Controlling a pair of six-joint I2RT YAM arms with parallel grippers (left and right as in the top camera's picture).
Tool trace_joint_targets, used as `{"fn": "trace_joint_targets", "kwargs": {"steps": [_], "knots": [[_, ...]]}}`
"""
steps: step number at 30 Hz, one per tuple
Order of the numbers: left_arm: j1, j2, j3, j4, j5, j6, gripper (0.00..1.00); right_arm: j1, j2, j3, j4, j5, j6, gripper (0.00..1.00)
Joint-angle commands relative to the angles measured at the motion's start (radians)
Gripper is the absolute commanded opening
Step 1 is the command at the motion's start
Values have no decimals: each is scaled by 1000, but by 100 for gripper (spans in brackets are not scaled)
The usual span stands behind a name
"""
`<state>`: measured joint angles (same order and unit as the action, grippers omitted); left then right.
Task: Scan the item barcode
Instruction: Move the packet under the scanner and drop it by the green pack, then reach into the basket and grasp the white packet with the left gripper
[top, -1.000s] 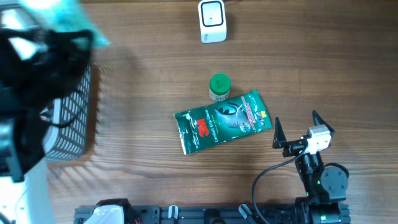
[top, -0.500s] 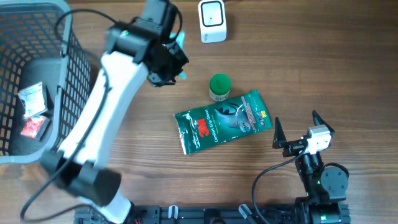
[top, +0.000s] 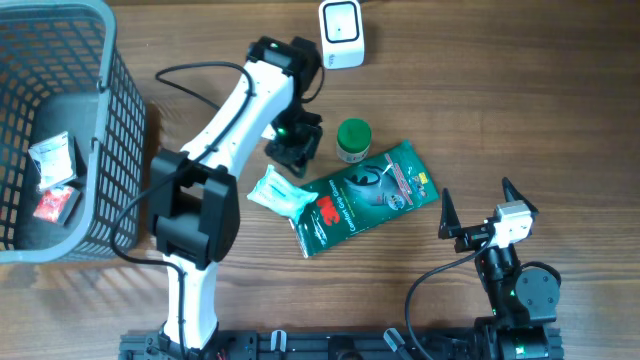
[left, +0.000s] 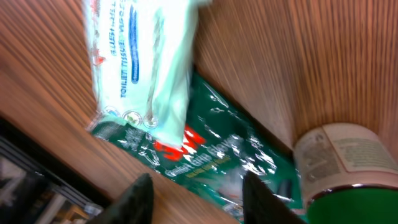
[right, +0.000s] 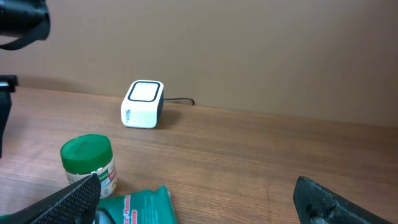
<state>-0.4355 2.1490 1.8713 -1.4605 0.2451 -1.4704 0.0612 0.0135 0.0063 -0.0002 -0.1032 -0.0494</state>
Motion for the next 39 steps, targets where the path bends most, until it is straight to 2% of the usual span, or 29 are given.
{"fn": "trace_joint_targets", "kwargs": {"steps": [1,5,8,11,12,16,17,18,21,23,25,27,30,32,34,39], "knots": [[-42,13,6,5,-3,-77,49,3,-9,-1,3,11,-1,100],[-55,10,7,27,-4,79,85,3,-9,-1,3,11,-2,100],[-48,-22,8,53,-51,208,91,3,-9,-1,3,11,-1,100],[-42,-145,9,99,-237,335,98,3,-9,-1,3,10,-1,100],[-42,-180,9,121,-276,399,100,3,-9,-1,3,11,-2,100],[-44,-391,9,244,-461,792,100,3,-9,-1,3,11,-1,100],[-44,-438,9,267,-534,842,100,3,-9,-1,3,11,-1,100],[-44,-503,9,300,-688,864,100,3,-9,-1,3,10,-2,100],[-29,-596,9,349,-948,856,100,3,-9,-1,3,11,-1,100],[10,-639,9,367,-1033,822,100,3,-9,-1,3,11,-1,100],[85,-669,8,359,-1051,702,100,3,-9,-1,3,11,-2,100],[202,-684,8,290,-1045,457,100,3,-9,-1,3,11,-1,100],[392,-678,8,166,-974,144,100,3,-9,-1,3,11,-1,100],[535,-662,8,128,-890,27,100,3,-9,-1,3,11,-1,100],[640,-645,7,126,-820,-9,100,3,-9,-1,3,11,-2,100],[871,-559,-10,131,-569,-11,100,3,-9,-1,3,11,-2,100]]}}
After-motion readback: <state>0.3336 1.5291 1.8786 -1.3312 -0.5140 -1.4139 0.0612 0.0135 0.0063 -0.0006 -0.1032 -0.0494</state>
